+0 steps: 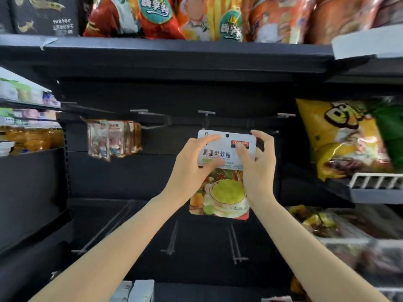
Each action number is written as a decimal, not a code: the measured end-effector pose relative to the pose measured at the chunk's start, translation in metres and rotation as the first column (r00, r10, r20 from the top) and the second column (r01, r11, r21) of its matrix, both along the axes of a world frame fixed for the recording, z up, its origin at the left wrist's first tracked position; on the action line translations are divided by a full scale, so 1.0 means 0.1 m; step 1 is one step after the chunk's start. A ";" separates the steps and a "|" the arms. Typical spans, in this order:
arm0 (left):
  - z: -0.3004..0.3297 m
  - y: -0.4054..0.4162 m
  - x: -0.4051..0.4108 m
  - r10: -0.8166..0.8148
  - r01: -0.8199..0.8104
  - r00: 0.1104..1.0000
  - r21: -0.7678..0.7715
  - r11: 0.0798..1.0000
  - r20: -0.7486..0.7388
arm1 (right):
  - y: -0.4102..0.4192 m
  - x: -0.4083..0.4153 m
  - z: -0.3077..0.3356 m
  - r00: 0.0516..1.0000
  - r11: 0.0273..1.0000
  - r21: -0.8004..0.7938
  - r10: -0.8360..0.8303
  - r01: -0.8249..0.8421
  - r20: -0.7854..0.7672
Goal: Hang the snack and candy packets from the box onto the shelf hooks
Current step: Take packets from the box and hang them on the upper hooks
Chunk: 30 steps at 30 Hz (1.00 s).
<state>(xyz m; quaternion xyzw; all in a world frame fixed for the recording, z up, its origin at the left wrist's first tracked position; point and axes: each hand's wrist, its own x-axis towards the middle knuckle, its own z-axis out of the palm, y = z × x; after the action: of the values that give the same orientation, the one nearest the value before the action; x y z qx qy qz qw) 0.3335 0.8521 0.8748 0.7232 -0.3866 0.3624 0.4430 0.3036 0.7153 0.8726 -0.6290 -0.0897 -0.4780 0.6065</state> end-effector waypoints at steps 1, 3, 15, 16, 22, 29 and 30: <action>0.01 -0.15 -0.03 -0.001 0.001 1.000 0.001 1.000 -0.012 | -0.12 -0.02 -0.01 0.999 0.999 -0.010 -0.033 0.033 0.010; 0.04 -0.42 -0.06 -0.011 0.011 0.999 -0.007 1.000 -0.042 | -0.36 -0.08 -0.01 0.994 0.993 -0.046 -0.106 0.107 0.019; 0.21 -1.33 0.07 0.072 -0.068 0.989 0.035 0.997 -0.127 | -1.19 0.07 0.24 0.983 0.984 -0.088 -0.165 0.157 -0.082; 0.21 -1.36 0.10 0.086 -0.081 0.987 0.043 0.996 -0.136 | -1.21 0.10 0.25 0.981 0.982 -0.100 -0.169 0.159 -0.096; 0.16 -1.36 0.20 0.142 -0.133 0.980 0.072 0.989 -0.142 | -1.27 0.20 0.23 0.967 0.953 -0.227 -0.229 0.200 -0.109; 0.22 -1.44 0.43 0.255 -0.224 0.955 0.194 0.955 -0.154 | -1.40 0.46 0.22 0.909 0.858 -0.397 -0.400 0.327 -0.116; 0.23 -1.46 0.49 0.287 -0.251 0.946 0.224 0.942 -0.148 | -1.42 0.52 0.21 0.896 0.833 -0.438 -0.427 0.337 -0.122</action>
<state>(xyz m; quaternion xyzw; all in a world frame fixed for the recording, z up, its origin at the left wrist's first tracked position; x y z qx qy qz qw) 0.3823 0.7061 0.8979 0.8401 -0.2776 0.3122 0.3460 0.3553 0.5733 0.8936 -0.7939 0.0074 -0.4899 0.3602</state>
